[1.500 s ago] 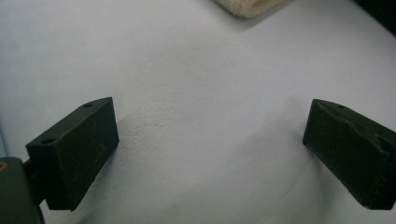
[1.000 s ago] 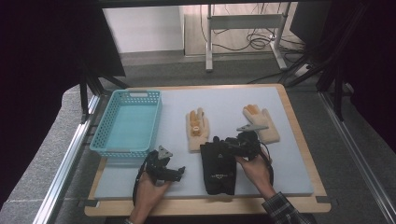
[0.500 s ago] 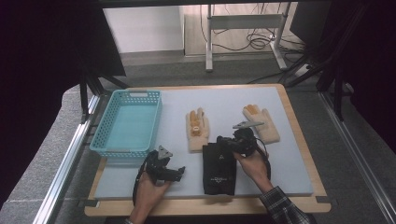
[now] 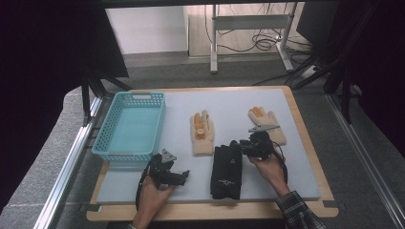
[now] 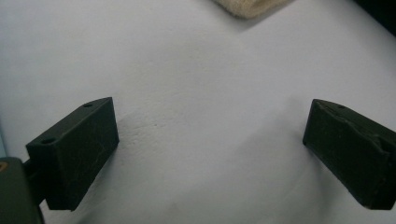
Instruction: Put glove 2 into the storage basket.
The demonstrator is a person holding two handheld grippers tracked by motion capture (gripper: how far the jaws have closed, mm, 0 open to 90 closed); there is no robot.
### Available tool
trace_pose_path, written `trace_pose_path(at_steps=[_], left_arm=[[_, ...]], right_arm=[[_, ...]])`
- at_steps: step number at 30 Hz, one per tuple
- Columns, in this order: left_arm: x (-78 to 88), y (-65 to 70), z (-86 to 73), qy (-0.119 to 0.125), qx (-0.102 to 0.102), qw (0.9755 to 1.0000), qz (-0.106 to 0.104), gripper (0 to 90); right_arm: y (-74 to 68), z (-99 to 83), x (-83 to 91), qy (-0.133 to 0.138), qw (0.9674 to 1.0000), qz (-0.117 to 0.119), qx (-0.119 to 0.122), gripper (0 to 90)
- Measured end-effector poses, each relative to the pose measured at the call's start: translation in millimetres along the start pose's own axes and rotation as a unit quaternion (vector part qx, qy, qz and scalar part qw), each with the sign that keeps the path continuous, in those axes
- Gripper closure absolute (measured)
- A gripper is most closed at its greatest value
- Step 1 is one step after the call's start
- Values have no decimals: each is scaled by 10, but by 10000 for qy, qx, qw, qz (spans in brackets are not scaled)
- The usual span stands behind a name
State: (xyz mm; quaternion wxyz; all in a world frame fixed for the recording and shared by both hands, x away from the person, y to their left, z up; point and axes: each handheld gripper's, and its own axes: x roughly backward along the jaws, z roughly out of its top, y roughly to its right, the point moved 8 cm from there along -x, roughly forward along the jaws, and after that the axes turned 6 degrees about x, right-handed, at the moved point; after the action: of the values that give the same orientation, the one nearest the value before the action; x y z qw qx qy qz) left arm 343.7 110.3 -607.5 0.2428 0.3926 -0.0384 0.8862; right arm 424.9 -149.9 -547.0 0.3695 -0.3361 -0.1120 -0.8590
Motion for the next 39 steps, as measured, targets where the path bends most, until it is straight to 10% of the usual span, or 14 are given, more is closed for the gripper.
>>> trace_pose_path(at_steps=[6,18,33,39], left_arm=[[-3,4,3,23,28,10000,-2,35],[9,9,1,31,-11,10000,0,43],[105,-105,-66,-310,-152,9994,48,29],[91,-111,-89,-44,-98,9999,-68,25]], right_arm=[[-5,-71,304,92,9996,-16,282,734],[-417,-817,358,-439,9953,676,539,880],[-977,-659,57,-259,9900,1018,939,856],[-1037,-624,64,-267,9880,975,1165,803]])
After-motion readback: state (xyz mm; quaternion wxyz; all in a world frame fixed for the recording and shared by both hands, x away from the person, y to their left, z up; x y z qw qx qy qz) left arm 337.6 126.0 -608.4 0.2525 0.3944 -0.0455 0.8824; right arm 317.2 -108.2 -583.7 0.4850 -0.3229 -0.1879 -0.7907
